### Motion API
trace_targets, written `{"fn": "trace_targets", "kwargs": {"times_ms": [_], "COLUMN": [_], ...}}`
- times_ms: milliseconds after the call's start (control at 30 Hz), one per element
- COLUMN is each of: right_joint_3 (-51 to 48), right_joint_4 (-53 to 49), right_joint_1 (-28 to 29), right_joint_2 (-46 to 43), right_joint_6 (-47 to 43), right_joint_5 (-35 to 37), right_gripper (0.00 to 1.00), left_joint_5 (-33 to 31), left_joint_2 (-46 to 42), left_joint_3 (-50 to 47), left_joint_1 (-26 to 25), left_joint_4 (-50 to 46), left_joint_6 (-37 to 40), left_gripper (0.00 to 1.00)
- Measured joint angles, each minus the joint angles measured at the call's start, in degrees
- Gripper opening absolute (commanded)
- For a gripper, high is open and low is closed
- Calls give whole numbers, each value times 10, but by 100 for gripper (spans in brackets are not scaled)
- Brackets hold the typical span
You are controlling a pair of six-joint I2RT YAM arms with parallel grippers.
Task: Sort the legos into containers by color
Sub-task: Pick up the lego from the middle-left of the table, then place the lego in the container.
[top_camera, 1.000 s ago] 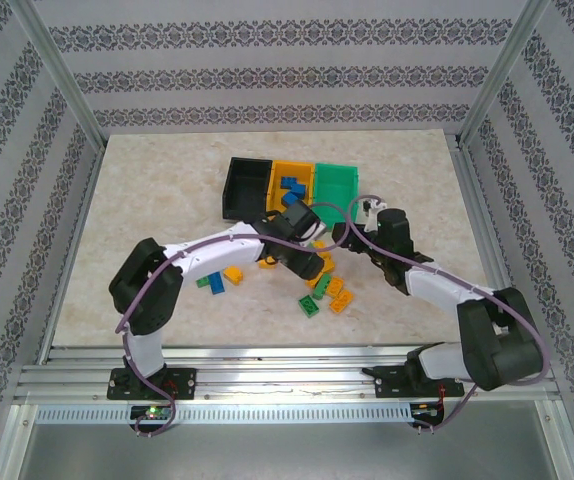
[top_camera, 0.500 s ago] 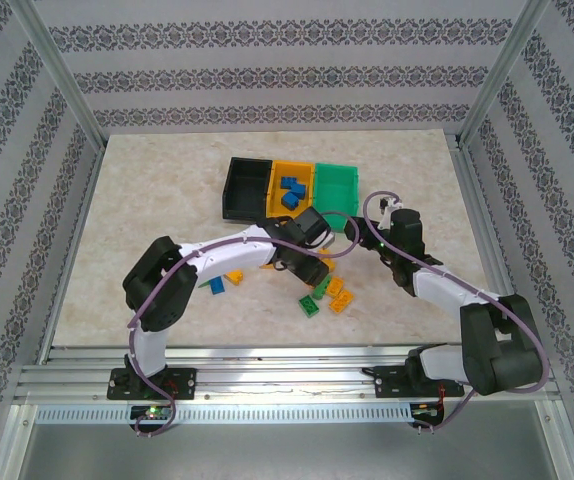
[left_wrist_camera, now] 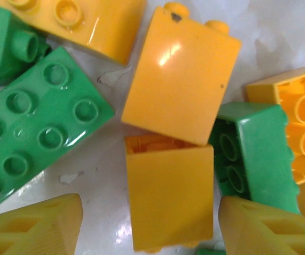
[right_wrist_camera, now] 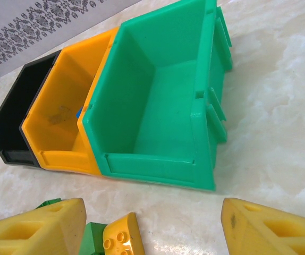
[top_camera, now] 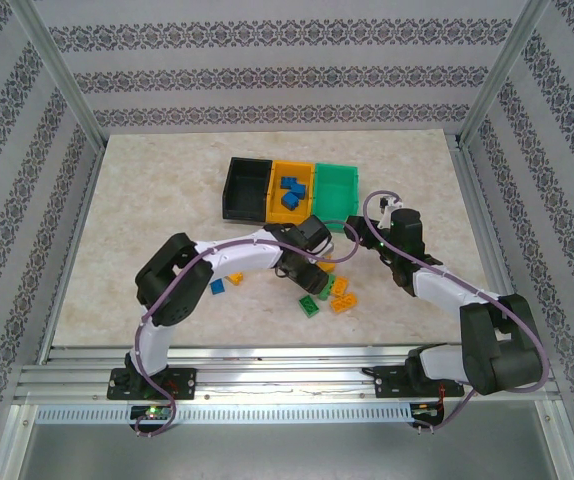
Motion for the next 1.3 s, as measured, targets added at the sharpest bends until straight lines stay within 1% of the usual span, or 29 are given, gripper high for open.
{"fn": "trace_targets", "kwargs": {"times_ms": [100,233,433,633,733,833,933,1167,1233,1300], "right_joint_3": [0,0,0,0,0,0,0,-2,-9,-16], "right_joint_4": [0,0,0,0,0,0,1,4,8,9], "right_joint_1": [0,1,1,1,1,1,1,1,1,1], "right_joint_2": [0,0,0,0,0,0,0,0,-2,-7], "right_joint_6": [0,0,0,0,0,0,0,1,3,7], "right_joint_5": [0,0,0,0,0,0,0,1,1,2], "right_gripper": [68,68,68,68,68,68,68,68,68,68], "left_joint_5": [0,0,0,-11,-22,-22,-17,-7,-2,-2], "left_joint_2": [6,6,0,-56,-66,-53,-17,111,147,178], "left_joint_3": [1,1,-4,-14,10,64,149,374,428,475], "left_joint_1": [0,0,0,0,2,12,33,86,97,103], "left_joint_4": [0,0,7,21,24,23,21,-10,-24,-43], "left_joint_6": [-5,-7,-8,-7,-5,-5,-6,-10,-14,-19], "left_gripper": [60,47,44,44,44,44,44,45,56,61]}}
